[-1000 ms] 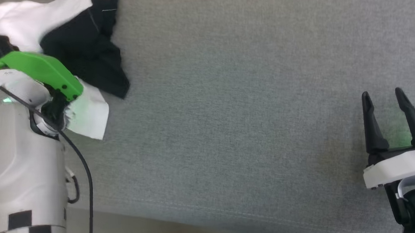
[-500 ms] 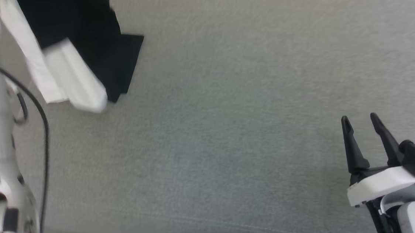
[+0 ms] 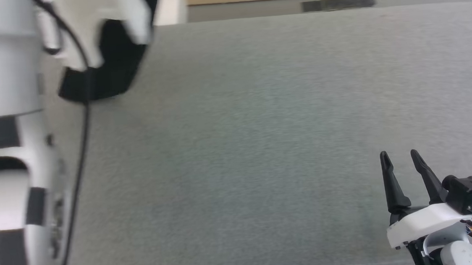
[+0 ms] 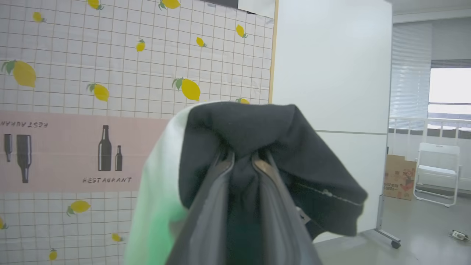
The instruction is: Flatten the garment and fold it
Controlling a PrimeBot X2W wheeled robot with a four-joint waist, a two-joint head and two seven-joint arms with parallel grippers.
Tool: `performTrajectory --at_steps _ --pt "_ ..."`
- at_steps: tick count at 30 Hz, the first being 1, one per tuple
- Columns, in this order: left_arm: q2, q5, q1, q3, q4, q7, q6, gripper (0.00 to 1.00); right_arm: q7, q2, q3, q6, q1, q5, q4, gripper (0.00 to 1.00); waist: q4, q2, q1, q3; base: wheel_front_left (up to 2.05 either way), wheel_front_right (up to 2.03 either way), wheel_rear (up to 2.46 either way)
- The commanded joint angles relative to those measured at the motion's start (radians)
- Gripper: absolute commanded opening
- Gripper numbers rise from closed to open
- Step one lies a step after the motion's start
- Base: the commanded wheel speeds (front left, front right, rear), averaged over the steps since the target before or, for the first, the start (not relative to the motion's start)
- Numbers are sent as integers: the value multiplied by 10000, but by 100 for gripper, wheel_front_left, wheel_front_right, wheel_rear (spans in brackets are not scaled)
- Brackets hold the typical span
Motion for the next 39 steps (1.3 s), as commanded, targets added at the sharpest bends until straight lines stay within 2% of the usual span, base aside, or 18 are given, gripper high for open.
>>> performTrajectory --at_steps 1,9,16,22,25,28,29,30,34,37,39 --pt "-225 -257 44 -64 123 -67 -48 0 -91 -4 -46 -15 2 47 59 100 -716 0 1 -259 0 0 0" --pt "-961 -1380 2178 -876 705 -395 -96 0 -149 -4 -431 -15 84 -161 98 100 -941 0 1 -19 0 0 0" --pt "-1106 -2211 5293 -2780 1504 -475 -101 0 -159 -4 -513 -15 130 -249 11 100 -929 0 1 196 0 0 0" --pt "-1112 -2374 7373 -4339 3001 788 -10 0 -161 -4 -393 -15 174 -179 75 100 -865 0 1 207 0 0 0" --pt "-1113 -2950 8219 -4974 3171 1730 13 0 -162 -4 -390 -15 241 -130 103 100 -729 0 1 160 0 0 0" --pt "-1113 -3565 8616 -5253 3039 2334 251 0 -163 -4 -407 -15 299 -129 150 100 -566 0 1 47 0 0 0" --pt "-1113 -3821 8635 -5215 2913 2403 407 22 -163 -4 -421 -15 320 -131 155 100 -498 0 1 0 0 0 0" --pt "-1114 -3974 8588 -5164 2770 2346 523 100 -164 -4 -442 -15 335 -133 157 100 -443 0 1 -36 0 0 0" --pt "-1114 -4633 8231 -4780 1983 2158 705 100 -162 -4 -551 -15 435 -157 166 100 -162 0 1 -289 0 0 0" --pt "-986 -5284 8016 -3916 1266 1739 727 100 -142 -4 -538 -15 502 -144 193 100 -26 0 1 -549 0 0 0" --pt "-654 -5532 7934 -3246 674 1084 829 100 -111 -4 -493 -15 501 -160 189 100 24 0 1 -685 0 0 0"
